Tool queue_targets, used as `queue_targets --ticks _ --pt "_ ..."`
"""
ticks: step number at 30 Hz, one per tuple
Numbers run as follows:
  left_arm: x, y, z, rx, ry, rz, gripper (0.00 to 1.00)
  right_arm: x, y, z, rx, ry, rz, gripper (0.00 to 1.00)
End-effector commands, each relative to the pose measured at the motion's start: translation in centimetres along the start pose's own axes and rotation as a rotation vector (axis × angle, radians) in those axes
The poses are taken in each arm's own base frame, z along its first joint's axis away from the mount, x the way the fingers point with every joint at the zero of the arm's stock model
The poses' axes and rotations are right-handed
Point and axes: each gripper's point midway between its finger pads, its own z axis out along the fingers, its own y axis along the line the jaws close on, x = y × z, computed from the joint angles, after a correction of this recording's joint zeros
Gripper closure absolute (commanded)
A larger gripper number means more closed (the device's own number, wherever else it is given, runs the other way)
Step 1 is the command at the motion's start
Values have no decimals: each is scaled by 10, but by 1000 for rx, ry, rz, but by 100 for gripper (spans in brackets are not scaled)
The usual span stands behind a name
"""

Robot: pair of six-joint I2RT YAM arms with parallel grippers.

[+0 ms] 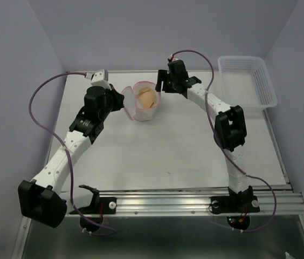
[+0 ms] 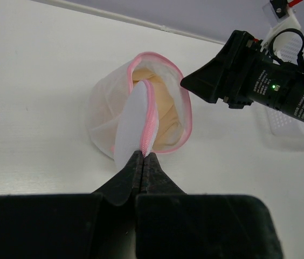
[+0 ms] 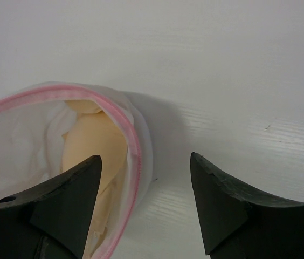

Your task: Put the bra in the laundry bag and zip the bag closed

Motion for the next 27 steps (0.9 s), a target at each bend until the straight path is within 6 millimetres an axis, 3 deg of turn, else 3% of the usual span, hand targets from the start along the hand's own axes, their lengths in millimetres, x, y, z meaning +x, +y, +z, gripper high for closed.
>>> queue_targets --ticks 1,4,5,8,10,13,17,21,23,27 --pt "-38 -16 -13 35 -108 7 100 -8 24 -5 -75 -20 16 28" --pt "-38 -16 -13 35 -108 7 100 4 20 1 -63 5 23 30" --pt "-38 -16 -12 35 -106 6 100 6 19 3 -61 10 27 43" --pt "-38 -14 -11 24 -108 4 100 7 22 2 -76 17 38 70" --pt "-42 -11 -11 7 -122 2 100 5 28 -4 -111 16 27 78" --pt "-43 -10 -11 3 -125 8 100 4 30 -9 -122 17 16 80" --pt "-46 -11 -15 3 -137 10 100 10 20 -7 -77 24 20 68" --pt "-43 -10 -15 3 -132 3 100 20 25 0 -112 55 18 68" --pt "-41 -9 -13 1 -125 0 100 23 28 2 -132 69 27 69" --pt "-40 -10 -11 4 -119 -3 100 27 30 5 -144 82 32 80"
